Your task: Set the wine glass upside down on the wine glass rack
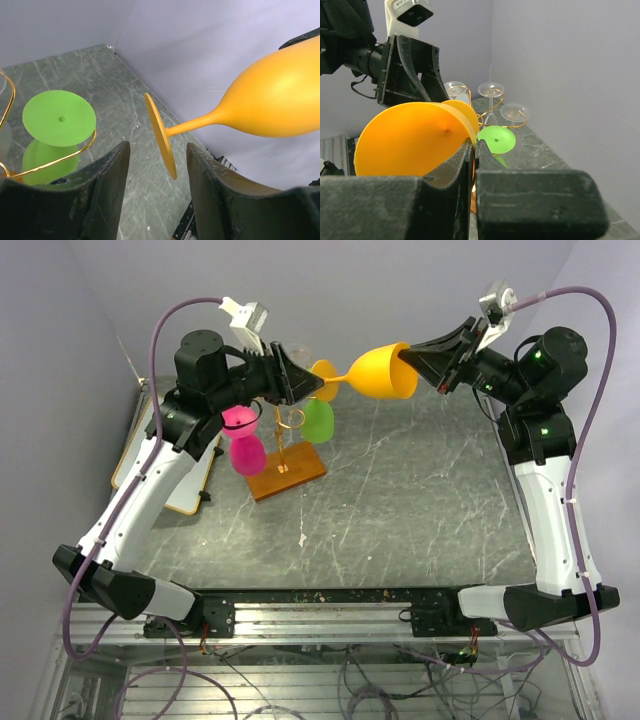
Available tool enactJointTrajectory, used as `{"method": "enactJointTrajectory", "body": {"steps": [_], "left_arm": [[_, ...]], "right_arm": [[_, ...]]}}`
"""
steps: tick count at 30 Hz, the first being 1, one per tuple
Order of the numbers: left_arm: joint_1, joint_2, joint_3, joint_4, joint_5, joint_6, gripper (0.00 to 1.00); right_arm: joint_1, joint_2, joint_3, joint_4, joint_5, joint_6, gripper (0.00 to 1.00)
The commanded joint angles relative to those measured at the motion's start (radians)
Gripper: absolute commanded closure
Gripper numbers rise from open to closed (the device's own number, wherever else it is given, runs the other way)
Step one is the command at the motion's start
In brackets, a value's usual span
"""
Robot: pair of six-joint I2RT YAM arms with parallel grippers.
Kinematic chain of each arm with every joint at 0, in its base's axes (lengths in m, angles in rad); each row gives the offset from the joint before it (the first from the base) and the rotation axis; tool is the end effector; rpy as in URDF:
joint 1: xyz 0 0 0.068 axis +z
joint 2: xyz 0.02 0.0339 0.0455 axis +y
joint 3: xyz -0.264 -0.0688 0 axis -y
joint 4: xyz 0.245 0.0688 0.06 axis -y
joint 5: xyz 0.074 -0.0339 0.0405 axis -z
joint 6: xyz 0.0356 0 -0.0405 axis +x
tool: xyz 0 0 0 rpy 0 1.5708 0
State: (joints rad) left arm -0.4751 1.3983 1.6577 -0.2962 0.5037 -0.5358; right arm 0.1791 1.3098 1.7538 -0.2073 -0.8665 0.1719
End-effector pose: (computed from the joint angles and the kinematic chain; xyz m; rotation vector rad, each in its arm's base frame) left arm 0.2600 -0.1531 0.4905 0.3667 1.6974 -1.1661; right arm 0.2330 0.0698 0.5507 -0.7519 1.2695 0.8615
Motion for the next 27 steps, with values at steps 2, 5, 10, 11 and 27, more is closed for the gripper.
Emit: {"method": "enactJointTrajectory", "body": {"steps": [2, 5, 10, 11, 27], "left_arm": [[-0.009, 0.017, -0.007, 0.053, 0.049, -0.033, 0.47], [-0.011, 0.022, -0.011, 0.058, 0.061, -0.043, 0.54], [-0.01, 0.019, -0.03, 0.086, 0.087, -0.067, 0.7], [-0.011, 0.016, -0.036, 0.095, 0.091, -0.07, 0.74], [0.04, -0.084, -0.101, 0.103, 0.07, -0.053, 0.93]], "right_arm": [[0.008, -0.01, -0.01, 0.02, -0.01, -0.004, 1.0], [0.01, -0.015, -0.017, 0.016, -0.004, -0.019, 1.0], [0.01, -0.018, -0.036, 0.025, -0.005, -0.017, 1.0], [0.01, -0.018, -0.039, 0.027, -0.005, -0.017, 1.0], [0.006, -0.053, -0.094, -0.027, 0.044, -0.1, 0.52]]}}
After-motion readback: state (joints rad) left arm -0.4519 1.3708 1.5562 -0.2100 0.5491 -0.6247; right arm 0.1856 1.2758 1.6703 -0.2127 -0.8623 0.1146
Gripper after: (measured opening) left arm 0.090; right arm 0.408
